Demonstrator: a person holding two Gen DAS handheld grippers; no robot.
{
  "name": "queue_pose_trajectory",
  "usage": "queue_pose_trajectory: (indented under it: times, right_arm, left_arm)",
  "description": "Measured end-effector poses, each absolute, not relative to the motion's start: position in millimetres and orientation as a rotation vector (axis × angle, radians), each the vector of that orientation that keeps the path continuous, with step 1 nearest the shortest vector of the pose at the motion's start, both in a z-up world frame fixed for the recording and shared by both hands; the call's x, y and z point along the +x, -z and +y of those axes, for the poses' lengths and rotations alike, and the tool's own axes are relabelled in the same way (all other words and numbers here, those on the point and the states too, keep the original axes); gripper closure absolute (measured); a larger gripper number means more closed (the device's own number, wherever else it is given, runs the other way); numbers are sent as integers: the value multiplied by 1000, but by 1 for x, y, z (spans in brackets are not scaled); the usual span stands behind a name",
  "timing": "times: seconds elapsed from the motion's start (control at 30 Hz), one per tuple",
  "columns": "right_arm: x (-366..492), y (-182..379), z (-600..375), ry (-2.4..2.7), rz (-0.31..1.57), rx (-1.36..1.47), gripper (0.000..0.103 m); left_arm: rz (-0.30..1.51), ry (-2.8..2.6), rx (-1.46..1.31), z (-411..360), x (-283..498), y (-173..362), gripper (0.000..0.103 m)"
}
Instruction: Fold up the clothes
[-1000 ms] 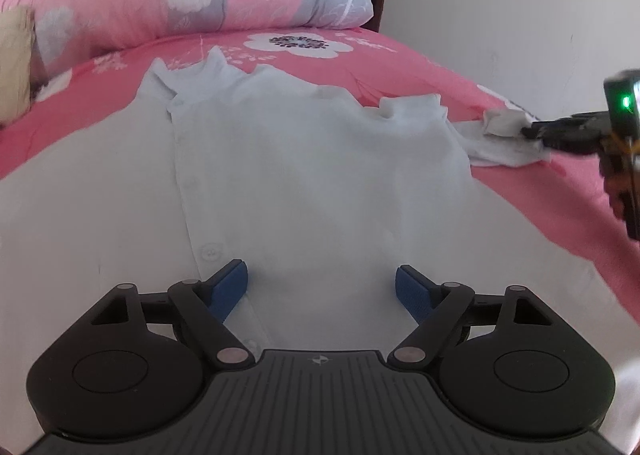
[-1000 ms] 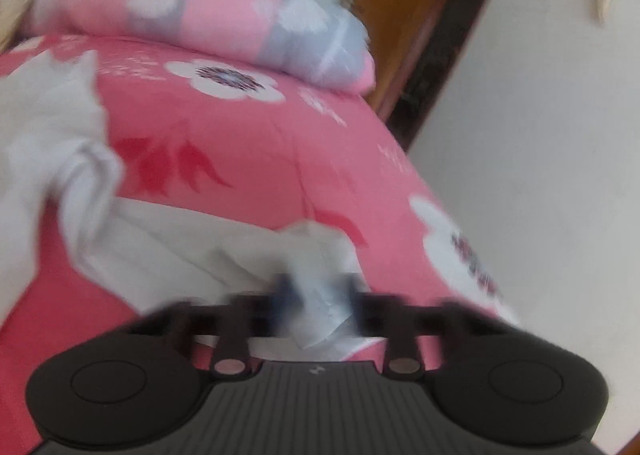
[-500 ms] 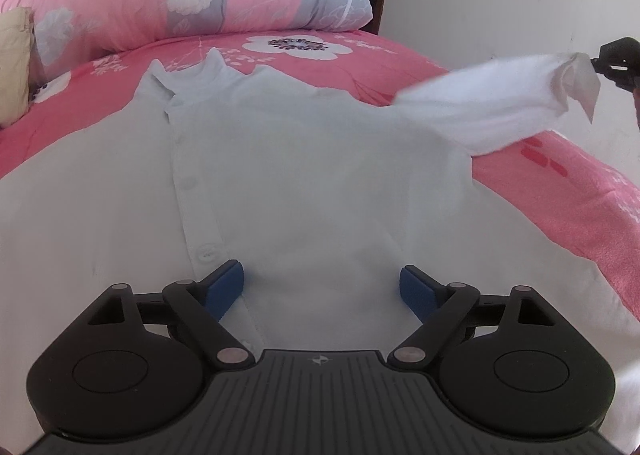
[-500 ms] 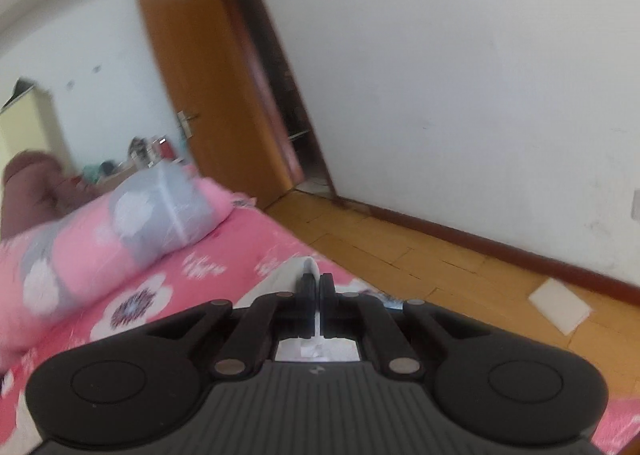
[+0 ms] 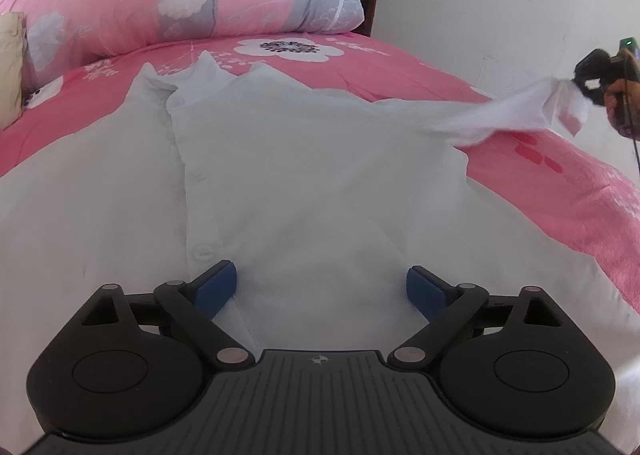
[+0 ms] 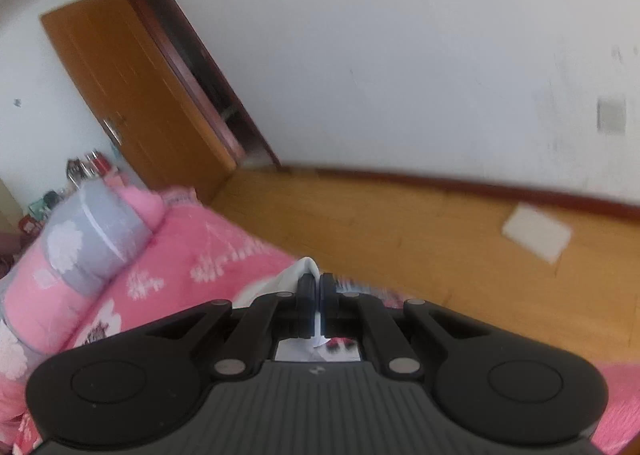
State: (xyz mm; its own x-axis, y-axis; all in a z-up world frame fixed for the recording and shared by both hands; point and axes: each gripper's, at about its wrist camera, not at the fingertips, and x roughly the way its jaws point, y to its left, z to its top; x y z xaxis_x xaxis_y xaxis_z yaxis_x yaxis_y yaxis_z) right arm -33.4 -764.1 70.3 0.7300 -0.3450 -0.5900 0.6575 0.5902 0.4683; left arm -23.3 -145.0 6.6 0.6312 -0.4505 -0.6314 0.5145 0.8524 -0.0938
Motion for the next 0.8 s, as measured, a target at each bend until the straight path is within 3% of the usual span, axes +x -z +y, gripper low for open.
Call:
queue_pose_trajectory:
  times: [0.07, 0.1, 0.13, 0.43, 0.67, 0.8]
  right_arm:
    - [-29, -56, -767, 651, 546, 746, 76]
    - [-28, -49, -768, 679, 584, 746, 53]
    - [-29, -45, -767, 693, 599, 739, 43]
    - [-79, -53, -762, 720, 551, 709, 26]
    - [-145, -64, -740, 512, 469, 921, 25]
    - [-171, -58, -687, 334, 528, 962, 25]
  left_arm:
    - [693, 556, 97, -144, -23, -6, 8]
    - [692, 558, 96, -144, -23, -6, 8]
    - [693, 559, 94, -143, -22, -6, 8]
    - [696, 559, 72, -140, -23, -9, 8]
    - [682, 516, 25, -124, -32, -29, 8]
    - [633, 499, 23, -104, -54, -51, 8]
